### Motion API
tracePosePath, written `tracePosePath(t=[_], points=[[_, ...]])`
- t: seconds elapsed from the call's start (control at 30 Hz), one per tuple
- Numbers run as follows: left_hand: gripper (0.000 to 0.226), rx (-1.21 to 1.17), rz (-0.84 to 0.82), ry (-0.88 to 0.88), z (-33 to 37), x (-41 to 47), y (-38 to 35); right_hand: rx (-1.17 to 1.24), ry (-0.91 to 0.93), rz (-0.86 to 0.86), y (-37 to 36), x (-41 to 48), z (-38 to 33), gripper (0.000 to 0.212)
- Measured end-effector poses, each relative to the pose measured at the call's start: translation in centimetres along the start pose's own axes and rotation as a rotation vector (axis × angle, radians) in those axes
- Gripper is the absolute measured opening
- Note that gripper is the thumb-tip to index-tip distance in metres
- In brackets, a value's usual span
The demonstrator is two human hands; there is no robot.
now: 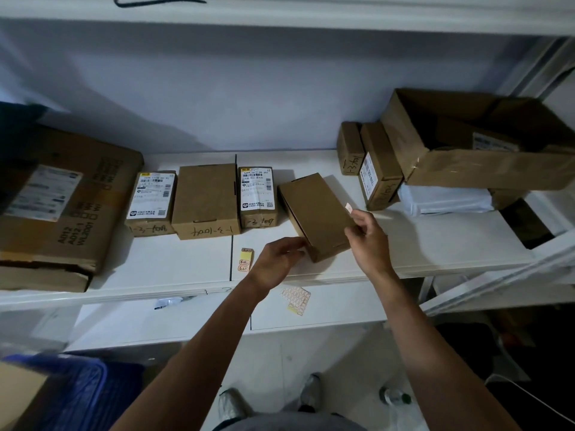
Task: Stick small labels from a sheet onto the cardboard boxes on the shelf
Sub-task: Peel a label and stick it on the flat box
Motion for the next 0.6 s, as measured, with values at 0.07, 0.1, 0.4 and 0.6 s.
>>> tracePosePath(t=[0.07,0.1,0.4,0.6], points=[[0.036,0.016,0.019,-0.001,0.0,0.0,0.5,0.011,-0.001,-0.001,-0.3,-0.3,0.1,0.038],[0.037,0.025,0.031,-0.005,0.1,0.0,0.8,0.012,0.0,-0.006,-0.5,-0.4,0.2,0.037],[0.04,0.157,0.105,-0.031,-0.3,0.3,3.3,-0.023,0.028,-0.031,-2.2,-1.1,-0.2,0.033],[0.043,0.203,0.162,-0.03,-0.5,0.4,4.1,0.009,0.027,-0.031,-2.4,-1.5,-0.3,0.031]])
Point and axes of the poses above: each hand's wrist, its own x-axis towards the middle knuckle, its own y-axis out of the back of the hand, z = x × y, the point moved 10 cm from there along x, towards the middle knuckle, and after that the axes turned 5 degrees about y, right-handed, at the moved point
